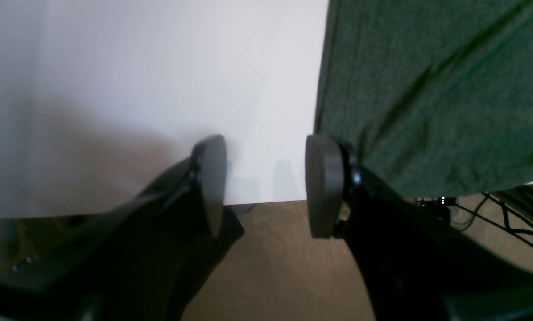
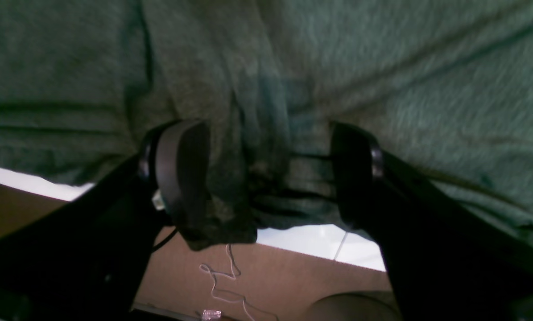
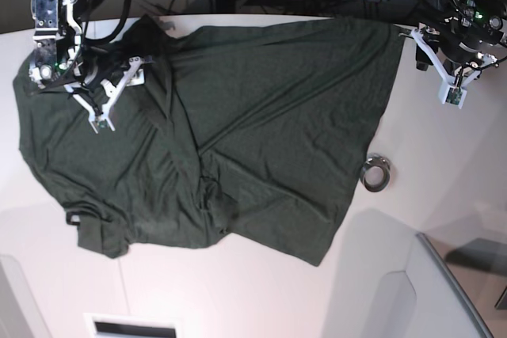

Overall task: Layout the t-shirt on the table in an organized manner, then fold the t-shirt properly
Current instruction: 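Grasp the shirt collar area with the right gripper and lift it, then drag the held fabric with the right gripper outward to the table edge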

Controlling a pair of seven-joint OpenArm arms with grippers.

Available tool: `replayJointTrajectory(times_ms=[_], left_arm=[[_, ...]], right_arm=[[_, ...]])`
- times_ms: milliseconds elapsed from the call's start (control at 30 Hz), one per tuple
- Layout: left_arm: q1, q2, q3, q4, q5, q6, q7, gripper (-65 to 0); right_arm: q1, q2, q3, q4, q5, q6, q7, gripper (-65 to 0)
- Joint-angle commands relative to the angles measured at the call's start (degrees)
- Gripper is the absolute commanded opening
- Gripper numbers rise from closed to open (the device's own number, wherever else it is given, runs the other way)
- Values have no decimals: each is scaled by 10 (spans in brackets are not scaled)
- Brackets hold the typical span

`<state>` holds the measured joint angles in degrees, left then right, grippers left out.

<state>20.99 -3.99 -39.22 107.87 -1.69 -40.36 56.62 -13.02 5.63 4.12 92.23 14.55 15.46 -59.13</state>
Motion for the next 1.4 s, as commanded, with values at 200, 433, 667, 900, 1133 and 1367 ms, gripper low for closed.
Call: replayJointTrajectory(times_ms=[200, 433, 667, 900, 1133, 1367], left_arm=[[1, -6, -2, 9, -1, 4, -5, -367], [2, -5, -2, 9, -1, 4, -5, -367], [1, -3, -2, 8, -1, 4, -5, -369], [1, -4, -2, 8, -1, 4, -5, -369], [2, -4, -2, 8, -1, 4, -5, -369], [4, -4, -2, -1, -1, 4, -5, -369]], right_arm=[[7, 2, 6, 10, 4, 0, 5, -617], [8, 2, 8, 50, 4, 0, -28, -644], [45, 2, 8, 147, 4, 0, -116, -644], [154, 16, 8, 86, 2, -15, -119, -644], [267, 22, 2, -102, 2, -37, -27, -642], [314, 22, 3, -252, 2, -38, 19, -356]])
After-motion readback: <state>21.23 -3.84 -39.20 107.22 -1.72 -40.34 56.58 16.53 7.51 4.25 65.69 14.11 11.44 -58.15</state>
